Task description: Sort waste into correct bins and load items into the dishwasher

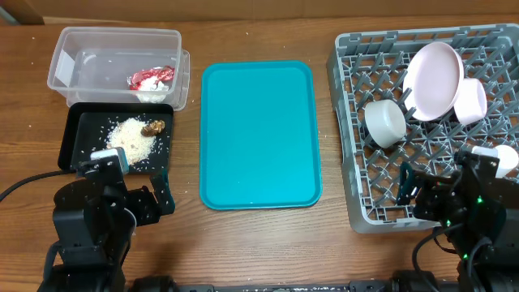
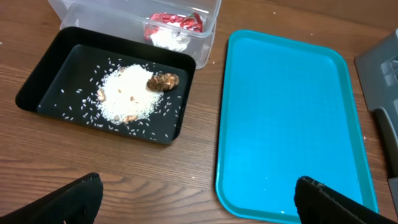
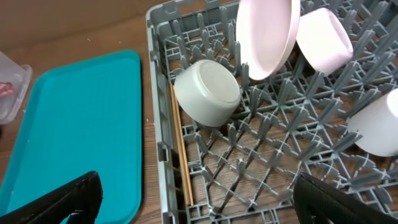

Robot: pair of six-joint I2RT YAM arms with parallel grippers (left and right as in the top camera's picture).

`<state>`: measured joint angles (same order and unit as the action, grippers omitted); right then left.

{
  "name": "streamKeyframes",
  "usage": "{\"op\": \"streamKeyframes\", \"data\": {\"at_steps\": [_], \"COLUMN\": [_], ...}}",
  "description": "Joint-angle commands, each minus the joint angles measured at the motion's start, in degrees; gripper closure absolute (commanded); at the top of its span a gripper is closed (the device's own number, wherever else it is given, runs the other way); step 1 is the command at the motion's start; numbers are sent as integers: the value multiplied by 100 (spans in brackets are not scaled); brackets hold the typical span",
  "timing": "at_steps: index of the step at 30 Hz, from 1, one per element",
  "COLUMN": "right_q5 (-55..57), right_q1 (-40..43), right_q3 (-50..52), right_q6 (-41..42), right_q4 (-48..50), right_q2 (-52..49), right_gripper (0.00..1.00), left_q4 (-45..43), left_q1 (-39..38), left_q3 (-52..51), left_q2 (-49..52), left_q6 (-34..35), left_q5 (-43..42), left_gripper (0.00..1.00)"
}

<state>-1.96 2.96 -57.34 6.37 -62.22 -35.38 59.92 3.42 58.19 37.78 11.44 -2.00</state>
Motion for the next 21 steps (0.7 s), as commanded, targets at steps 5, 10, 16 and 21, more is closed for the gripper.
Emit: {"op": "streamKeyframes", "data": {"at_steps": [5,10,16,21], "right_q5": [101,101,103,109], "right_q1": [7,7,-22,-238], "right_q3": [39,39,79,201], "right_q6": [-39,-39,-39,-44], "right_q4": [37,37,-20,227], "right_q2": [-15,-15,-4,341], "right_gripper": [0,0,0,0], "left_q4": [15,22,22,22], "left_q1": [31,31,31,31], "left_q3": [-72,-72,-72,-72], "left_q2": [35,35,35,35], "left_q6": [-72,-72,-72,-72], "left_q5": [94,94,94,94], "left_gripper": [0,0,0,0]}}
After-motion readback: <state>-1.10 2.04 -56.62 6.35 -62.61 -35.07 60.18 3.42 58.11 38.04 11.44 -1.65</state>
